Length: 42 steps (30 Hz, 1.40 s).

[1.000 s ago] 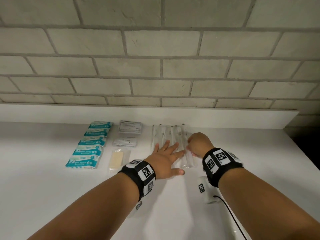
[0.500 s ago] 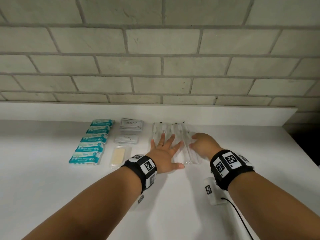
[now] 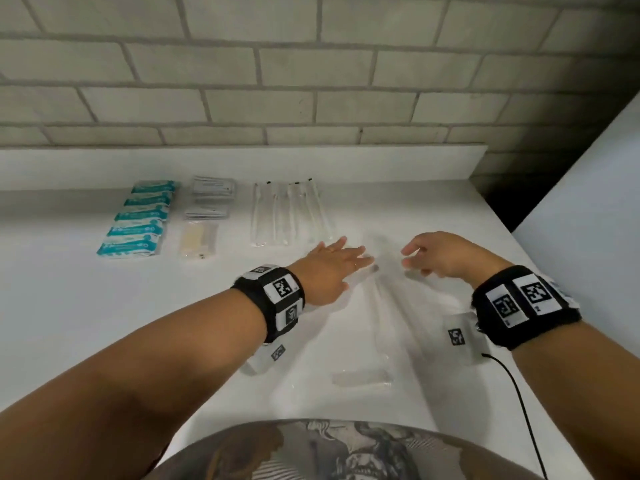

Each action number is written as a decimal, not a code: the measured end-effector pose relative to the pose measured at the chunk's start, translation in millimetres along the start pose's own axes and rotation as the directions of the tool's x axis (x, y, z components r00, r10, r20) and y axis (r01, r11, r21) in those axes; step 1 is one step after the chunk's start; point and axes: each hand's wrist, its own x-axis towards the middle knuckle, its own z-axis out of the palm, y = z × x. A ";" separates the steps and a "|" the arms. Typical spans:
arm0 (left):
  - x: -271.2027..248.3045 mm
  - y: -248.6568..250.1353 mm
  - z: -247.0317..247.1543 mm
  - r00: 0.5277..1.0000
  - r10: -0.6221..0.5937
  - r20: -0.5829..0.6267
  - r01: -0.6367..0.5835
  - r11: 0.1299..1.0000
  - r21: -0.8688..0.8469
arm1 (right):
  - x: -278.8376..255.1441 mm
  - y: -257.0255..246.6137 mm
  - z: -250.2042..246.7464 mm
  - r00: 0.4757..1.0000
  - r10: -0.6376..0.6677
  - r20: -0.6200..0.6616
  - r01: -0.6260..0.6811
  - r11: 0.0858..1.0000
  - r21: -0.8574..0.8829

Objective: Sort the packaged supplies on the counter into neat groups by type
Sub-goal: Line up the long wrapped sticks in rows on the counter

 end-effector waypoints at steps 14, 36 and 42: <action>-33.1 52.3 15.5 0.957 -0.289 -0.005 0.286 0.946 0.153 | -52.1 13.0 76.4 0.998 0.062 0.003 -0.058 0.950 -0.306; -88.4 83.4 36.7 0.859 -0.476 0.189 0.504 0.850 -0.152 | -65.2 97.4 43.2 0.997 0.069 -0.041 -0.080 0.872 -0.483; -97.2 65.6 35.5 0.834 -0.526 0.167 0.551 0.810 -0.202 | -80.6 45.5 75.4 0.976 -0.052 0.213 0.133 0.914 -0.384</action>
